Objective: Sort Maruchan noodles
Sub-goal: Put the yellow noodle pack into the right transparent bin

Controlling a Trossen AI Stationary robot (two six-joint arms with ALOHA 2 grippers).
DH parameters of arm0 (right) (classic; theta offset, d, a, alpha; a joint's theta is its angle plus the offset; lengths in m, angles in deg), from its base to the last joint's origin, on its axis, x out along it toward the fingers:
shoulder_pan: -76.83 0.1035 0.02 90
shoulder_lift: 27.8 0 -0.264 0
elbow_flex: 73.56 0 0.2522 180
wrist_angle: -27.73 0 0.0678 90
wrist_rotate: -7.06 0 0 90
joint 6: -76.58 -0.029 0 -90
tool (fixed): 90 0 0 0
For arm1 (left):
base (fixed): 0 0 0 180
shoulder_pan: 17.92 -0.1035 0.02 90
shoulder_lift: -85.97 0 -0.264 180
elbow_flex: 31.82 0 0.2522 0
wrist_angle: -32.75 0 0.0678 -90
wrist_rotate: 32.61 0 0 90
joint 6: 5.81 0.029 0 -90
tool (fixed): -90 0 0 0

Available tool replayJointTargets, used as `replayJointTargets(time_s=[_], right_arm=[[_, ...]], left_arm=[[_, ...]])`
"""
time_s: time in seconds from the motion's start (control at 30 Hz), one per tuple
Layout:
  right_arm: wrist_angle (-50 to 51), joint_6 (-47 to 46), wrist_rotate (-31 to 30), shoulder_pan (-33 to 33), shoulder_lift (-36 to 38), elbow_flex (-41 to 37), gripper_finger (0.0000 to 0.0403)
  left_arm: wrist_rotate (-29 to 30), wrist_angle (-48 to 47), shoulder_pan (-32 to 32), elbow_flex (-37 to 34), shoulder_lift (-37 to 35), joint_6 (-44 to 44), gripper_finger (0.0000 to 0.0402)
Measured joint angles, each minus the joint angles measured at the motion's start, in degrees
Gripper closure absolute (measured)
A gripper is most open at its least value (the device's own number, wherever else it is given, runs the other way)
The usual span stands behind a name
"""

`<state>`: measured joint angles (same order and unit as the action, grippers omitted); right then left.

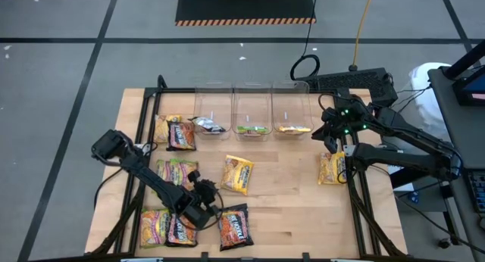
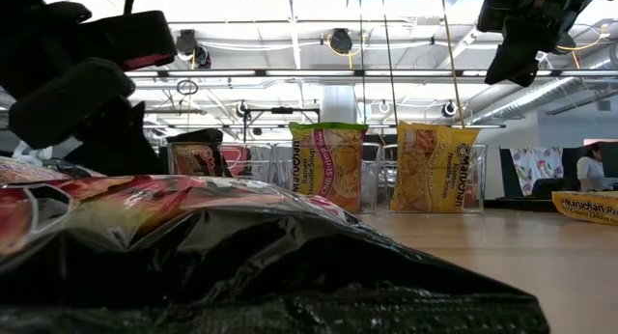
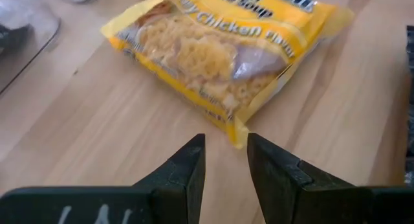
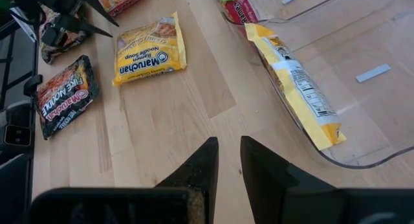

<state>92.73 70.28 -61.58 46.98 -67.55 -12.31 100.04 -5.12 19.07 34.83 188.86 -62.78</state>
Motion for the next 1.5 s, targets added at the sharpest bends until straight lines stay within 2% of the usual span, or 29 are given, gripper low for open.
replayJointTargets(time_s=[0.37,0.7,0.87,1.1,1.23,1.5], right_arm=[[0.0,-0.05,0.0,0.0,0.0,0.0,0.0344],[0.0,0.1,0.0,0.0,0.0,0.0,0.0344],[0.0,0.13,0.0,0.0,0.0,0.0,0.0344],[0.0,0.13,-0.02,0.0,0.0,0.0,0.0344],[0.0,0.15,0.0,0.0,0.0,0.0,0.0344],[0.0,1.13,-0.02,0.01,0.0,0.0,0.0344]], left_arm=[[-1.06,2.54,0.14,0.0,-0.01,-0.35,0.028],[-0.78,3.35,-2.36,0.0,-0.01,1.88,0.028],[-3.83,3.4,-3.68,0.0,-0.02,2.16,0.028],[-4.3,4.61,-3.72,0.0,-0.02,1.34,0.028],[-6.6,5.04,-3.98,0.0,-0.02,1.35,0.028],[-6.73,4.71,-4.74,0.0,-0.02,2.83,0.028]])
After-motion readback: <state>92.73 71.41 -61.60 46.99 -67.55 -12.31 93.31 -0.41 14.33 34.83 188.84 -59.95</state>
